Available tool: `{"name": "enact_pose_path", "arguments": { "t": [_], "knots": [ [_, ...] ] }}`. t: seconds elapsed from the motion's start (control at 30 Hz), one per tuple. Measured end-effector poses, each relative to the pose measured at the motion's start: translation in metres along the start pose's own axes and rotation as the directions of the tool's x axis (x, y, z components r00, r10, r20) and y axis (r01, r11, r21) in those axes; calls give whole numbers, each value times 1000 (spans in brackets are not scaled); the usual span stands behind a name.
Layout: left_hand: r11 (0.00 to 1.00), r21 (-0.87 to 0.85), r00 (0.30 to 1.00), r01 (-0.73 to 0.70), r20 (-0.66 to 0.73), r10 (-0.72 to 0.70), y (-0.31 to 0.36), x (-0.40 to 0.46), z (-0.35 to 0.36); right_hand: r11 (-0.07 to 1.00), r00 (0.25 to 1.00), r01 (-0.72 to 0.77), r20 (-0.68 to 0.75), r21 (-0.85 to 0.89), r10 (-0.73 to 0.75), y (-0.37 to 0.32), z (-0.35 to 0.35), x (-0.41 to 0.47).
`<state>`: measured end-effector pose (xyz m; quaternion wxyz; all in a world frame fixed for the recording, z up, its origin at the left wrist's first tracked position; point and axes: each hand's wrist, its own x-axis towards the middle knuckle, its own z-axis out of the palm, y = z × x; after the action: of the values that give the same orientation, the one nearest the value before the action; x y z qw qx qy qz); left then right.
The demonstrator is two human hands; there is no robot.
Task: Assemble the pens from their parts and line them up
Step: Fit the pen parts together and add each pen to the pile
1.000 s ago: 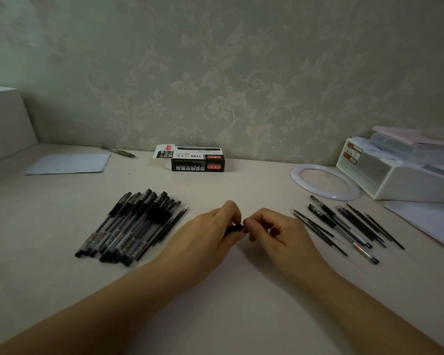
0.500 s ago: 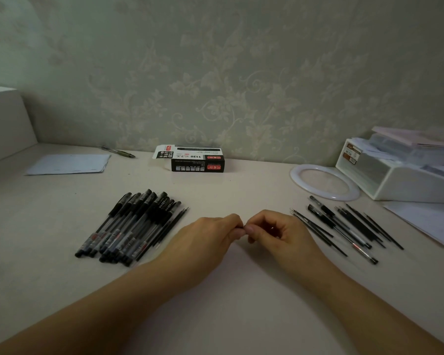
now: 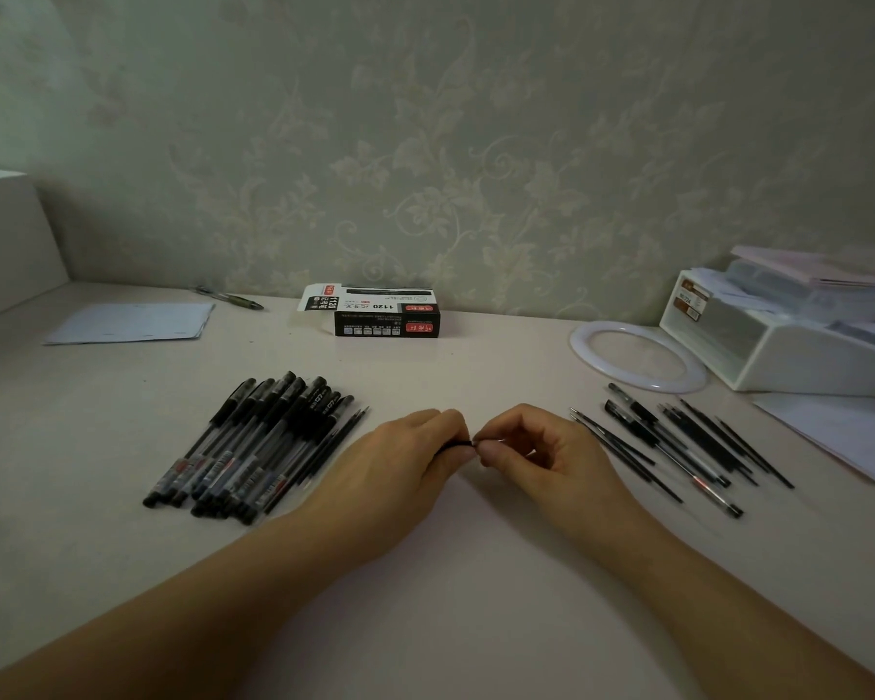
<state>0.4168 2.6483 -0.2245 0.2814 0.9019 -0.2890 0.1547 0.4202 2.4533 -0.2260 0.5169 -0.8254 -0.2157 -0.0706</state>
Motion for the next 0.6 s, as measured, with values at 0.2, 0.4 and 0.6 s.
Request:
{"name": "enact_pose_path", "arguments": {
  "t": [0.2, 0.4, 0.6],
  "knots": [
    [1000, 3, 1000, 21, -16, -21, 2, -2, 1, 1000, 1000, -1, -1, -5, 1, 0, 0, 0],
    [1000, 18, 1000, 9, -19, -8, 4, -1, -2, 1000, 1000, -2, -10, 16, 2, -2, -1, 0],
    [998, 65, 999, 22, -31, -20, 3, -1, 1, 1000, 1000, -14, -5, 22, 14, -2, 0, 0]
  ]
}}
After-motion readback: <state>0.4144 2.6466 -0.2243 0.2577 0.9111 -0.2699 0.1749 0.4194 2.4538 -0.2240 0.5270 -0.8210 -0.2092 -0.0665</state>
